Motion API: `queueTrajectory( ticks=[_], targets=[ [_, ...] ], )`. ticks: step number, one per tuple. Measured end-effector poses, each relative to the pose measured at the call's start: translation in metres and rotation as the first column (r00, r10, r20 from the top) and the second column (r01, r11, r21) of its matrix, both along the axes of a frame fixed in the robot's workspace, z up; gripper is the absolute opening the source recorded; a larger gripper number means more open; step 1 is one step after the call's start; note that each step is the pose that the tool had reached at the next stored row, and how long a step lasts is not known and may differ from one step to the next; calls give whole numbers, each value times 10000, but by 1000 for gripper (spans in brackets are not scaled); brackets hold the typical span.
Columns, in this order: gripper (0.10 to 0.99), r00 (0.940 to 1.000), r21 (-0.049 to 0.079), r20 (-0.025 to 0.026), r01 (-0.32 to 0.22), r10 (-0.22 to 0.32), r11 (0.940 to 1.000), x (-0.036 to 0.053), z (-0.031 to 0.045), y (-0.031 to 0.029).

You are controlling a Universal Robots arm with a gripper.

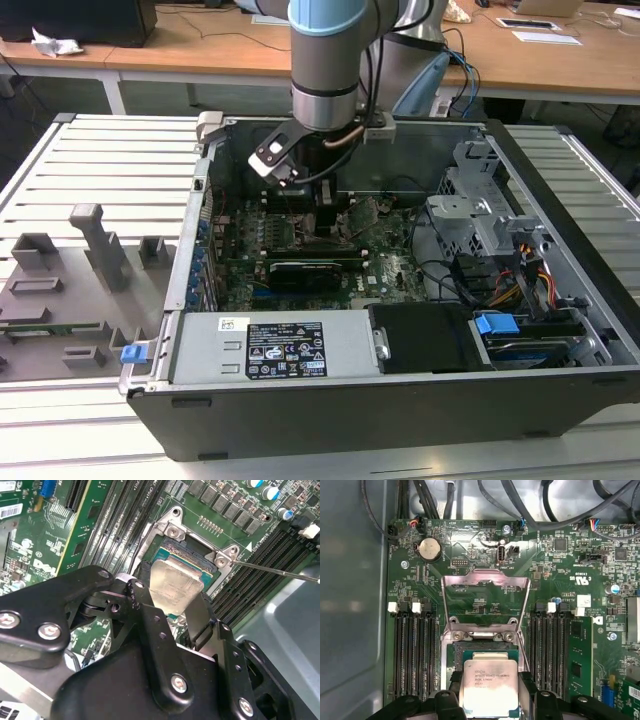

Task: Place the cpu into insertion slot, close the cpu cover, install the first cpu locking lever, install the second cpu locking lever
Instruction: 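Place the cpu into insertion slot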

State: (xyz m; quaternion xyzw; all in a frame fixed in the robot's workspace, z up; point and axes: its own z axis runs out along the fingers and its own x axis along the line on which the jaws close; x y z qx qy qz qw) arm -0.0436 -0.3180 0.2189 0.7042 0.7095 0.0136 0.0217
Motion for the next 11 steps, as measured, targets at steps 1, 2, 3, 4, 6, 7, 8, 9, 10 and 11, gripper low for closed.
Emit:
queueTrajectory(
  ticks=[1, 2, 3, 4, 6, 7, 8, 9, 10, 11],
  targets=[
    [525, 10000, 1, 1, 0, 0, 10000, 0, -8, 1],
    [525, 10000, -2, 0, 1, -1, 10000, 0, -16, 2],
    [525, 10000, -1, 1, 2, -2, 10000, 0, -23, 3],
    [525, 10000, -4, 1, 2, -2, 10000, -1, -33, 5],
    [525, 10000, -8, 1, 12, -12, 10000, 0, -55, 10],
    [525, 10000, -8, 0, 54, -54, 10000, -1, -68, 12],
    [525, 10000, -8, 0, 84, -84, 10000, -1, -78, 13],
    [525, 10000, -8, 1, 93, -93, 10000, -1, -87, 15],
    [525, 10000, -8, 0, 97, -97, 10000, -1, -91, 16],
    [525, 10000, -9, 0, 100, -100, 9999, -1, -94, 17]
  ],
)
